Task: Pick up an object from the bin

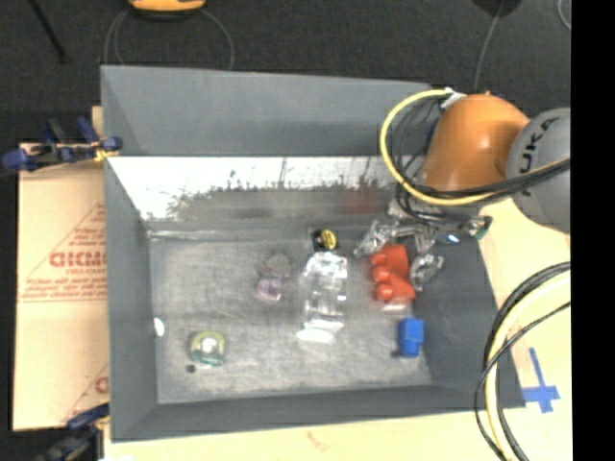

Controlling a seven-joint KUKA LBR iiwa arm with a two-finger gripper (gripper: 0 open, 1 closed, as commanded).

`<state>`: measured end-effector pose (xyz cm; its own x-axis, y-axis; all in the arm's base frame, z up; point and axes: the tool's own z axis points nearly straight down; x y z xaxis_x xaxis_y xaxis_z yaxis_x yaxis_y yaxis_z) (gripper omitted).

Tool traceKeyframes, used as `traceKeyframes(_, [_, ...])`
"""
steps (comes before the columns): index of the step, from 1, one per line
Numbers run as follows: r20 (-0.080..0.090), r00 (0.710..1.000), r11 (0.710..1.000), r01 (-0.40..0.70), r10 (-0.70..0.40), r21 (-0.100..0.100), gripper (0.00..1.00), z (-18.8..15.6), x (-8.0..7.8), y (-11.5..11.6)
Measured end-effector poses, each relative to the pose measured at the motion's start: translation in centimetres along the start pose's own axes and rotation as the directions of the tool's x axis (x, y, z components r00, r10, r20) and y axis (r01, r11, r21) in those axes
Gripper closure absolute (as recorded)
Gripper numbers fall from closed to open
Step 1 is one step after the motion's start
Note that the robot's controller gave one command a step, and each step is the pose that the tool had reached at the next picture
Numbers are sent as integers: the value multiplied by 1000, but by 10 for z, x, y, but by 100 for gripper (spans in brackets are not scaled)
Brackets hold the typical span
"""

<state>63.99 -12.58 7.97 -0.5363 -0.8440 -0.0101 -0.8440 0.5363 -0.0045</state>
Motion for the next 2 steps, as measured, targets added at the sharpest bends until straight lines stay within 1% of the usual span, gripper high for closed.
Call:
traceKeyframes(1, [-2, 1000, 1000, -1, 1, 1, 100, 0, 2, -1])
traceKeyframes(2, [-5, 998, 998, 58, -58, 7, 100, -155, -15, 8])
